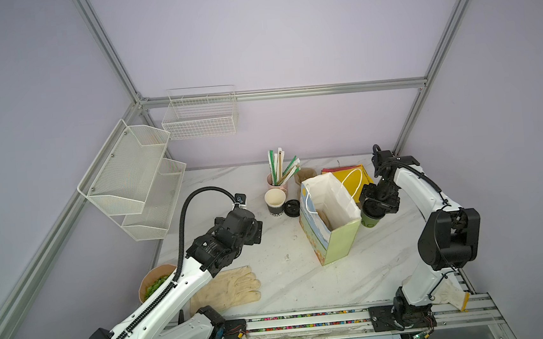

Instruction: Pack the takeout coffee

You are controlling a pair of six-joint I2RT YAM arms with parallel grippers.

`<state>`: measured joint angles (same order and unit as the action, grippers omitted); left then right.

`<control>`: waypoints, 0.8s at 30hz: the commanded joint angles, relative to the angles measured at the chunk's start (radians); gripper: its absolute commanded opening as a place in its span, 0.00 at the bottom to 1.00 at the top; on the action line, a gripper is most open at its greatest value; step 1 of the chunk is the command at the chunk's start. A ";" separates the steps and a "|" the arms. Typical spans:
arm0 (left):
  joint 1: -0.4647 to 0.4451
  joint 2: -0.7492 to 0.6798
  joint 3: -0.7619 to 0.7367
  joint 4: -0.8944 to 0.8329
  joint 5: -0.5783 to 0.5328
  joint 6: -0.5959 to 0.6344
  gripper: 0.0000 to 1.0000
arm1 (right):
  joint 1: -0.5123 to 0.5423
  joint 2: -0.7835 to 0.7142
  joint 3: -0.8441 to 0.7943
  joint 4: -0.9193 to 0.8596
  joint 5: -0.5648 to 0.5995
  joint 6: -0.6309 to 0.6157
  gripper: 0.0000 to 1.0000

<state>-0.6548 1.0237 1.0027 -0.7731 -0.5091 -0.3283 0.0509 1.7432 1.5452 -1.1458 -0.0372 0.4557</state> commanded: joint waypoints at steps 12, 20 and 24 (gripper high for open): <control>0.005 0.006 0.007 0.003 0.001 0.014 1.00 | 0.004 0.038 0.037 -0.007 0.046 -0.009 0.88; 0.006 0.018 0.011 -0.003 0.007 0.013 1.00 | 0.003 0.046 0.026 -0.003 0.039 -0.011 0.87; 0.005 0.022 0.013 -0.005 0.009 0.014 1.00 | 0.003 0.054 0.025 -0.003 0.033 -0.009 0.86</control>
<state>-0.6548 1.0477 1.0027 -0.7803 -0.5045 -0.3283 0.0505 1.7821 1.5616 -1.1370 -0.0116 0.4545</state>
